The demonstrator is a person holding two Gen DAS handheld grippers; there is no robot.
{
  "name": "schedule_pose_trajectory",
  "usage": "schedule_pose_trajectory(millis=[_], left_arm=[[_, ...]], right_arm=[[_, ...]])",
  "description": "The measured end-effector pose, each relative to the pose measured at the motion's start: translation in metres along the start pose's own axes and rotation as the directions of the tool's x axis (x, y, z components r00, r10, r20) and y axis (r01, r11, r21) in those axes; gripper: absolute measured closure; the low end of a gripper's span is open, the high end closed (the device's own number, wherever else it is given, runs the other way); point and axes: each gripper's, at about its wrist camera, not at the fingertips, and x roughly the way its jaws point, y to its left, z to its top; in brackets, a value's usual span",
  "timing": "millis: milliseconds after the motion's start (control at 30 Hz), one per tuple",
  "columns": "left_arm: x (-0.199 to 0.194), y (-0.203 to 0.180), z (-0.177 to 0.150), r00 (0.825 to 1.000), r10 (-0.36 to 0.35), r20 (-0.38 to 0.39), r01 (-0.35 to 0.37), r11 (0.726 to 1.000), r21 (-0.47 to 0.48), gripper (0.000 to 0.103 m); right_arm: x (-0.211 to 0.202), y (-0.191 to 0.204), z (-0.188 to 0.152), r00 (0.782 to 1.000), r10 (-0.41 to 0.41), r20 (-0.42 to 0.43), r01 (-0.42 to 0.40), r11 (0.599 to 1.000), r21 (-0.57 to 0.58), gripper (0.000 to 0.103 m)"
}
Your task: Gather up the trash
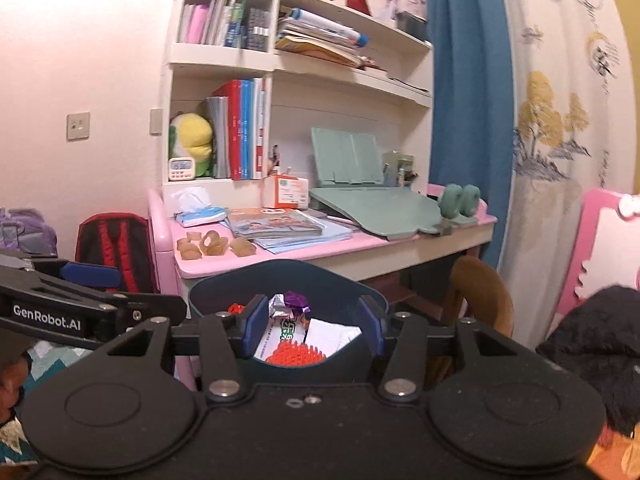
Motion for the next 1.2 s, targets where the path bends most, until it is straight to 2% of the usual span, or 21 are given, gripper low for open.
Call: schedule_pose_trajectory(millis=[467,1200], left_arm=[[-0.010,0.003,-0.010,0.999,-0.049,0.003,0.049,0.999,0.002,0.001],[-0.018,-0.008,-0.005,0.998,-0.036,0.047,0.035,0.999,0.028,0.001]], right_arm=[[-0.015,0.008,-0.005,1.000,-0.025,0.003,0.025,0.999,0.032,0.053],[-0.020,0.003,-0.006,1.000,-0.011,0.019,0.009,0.998,0.058,0.053]])
